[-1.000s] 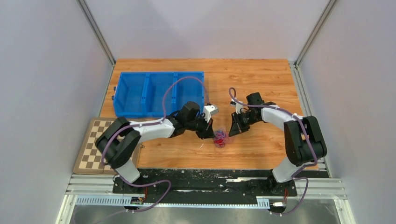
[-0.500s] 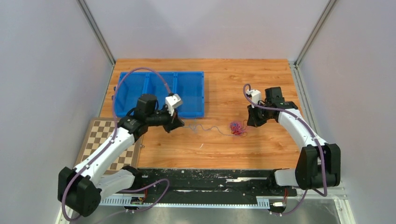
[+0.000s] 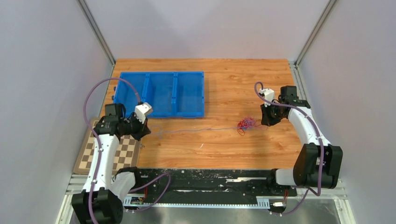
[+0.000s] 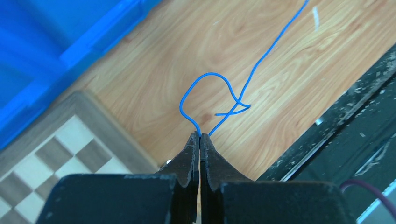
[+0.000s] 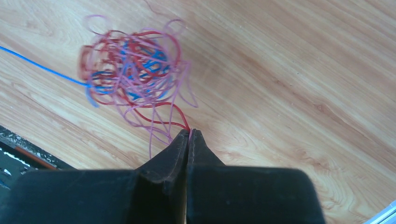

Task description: Untangle the cables

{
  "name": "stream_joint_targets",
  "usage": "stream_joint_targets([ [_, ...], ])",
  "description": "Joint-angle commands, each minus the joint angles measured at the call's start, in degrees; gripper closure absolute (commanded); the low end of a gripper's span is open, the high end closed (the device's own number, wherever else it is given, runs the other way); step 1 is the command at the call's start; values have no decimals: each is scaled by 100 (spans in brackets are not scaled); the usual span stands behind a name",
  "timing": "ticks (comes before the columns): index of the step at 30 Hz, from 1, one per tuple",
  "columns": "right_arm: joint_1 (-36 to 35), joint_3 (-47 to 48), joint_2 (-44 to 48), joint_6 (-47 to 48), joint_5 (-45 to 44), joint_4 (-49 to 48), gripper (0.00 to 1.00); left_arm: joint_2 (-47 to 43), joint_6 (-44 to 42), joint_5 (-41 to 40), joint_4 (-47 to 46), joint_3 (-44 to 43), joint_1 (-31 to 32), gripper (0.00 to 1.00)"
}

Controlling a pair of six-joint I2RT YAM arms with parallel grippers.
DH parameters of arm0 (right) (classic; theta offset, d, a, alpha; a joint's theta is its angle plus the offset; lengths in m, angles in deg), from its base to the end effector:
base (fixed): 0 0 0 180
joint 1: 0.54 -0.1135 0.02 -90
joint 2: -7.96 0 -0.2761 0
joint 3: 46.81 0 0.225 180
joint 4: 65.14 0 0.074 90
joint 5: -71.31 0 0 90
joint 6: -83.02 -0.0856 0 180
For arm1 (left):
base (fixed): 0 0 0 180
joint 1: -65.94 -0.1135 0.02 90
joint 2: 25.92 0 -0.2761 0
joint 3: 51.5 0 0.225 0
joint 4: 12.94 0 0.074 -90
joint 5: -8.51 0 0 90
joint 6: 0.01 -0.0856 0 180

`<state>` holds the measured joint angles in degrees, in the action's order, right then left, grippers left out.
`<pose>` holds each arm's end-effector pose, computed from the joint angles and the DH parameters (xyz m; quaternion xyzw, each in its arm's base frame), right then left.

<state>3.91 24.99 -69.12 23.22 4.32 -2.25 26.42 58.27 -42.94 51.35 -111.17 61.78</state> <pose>0.2410 0.0148 0.2201 -0.2512 0.9296 0.1317 0.2355 0.1548 -0.0422 0.2426 0.3067 0.8566 -0.2184 0.3528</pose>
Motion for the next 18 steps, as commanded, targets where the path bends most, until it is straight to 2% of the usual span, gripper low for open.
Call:
stream_joint_targets([
  [1, 212, 207, -169, 533, -117, 134, 100, 216, -1386, 100, 728, -102, -772, 100],
  [3, 303, 267, -260, 602, -74, 154, 100, 375, -1591, 81, 753, -138, -1083, 100],
  [7, 294, 466, -402, 396, 608, 420, 100, 579, -1972, 383, 990, -200, -1139, 100],
  [10, 193, 459, -457, 139, 963, 501, 100, 589, -1814, 521, 995, -226, -1129, 100],
  [14, 313, 280, -543, 209, 648, 383, 100, 660, -1836, -72, 936, -216, -1203, 100],
  [18, 1097, 410, -758, 510, 377, 247, 100, 853, -2331, -187, 1066, -309, -1847, 100],
])
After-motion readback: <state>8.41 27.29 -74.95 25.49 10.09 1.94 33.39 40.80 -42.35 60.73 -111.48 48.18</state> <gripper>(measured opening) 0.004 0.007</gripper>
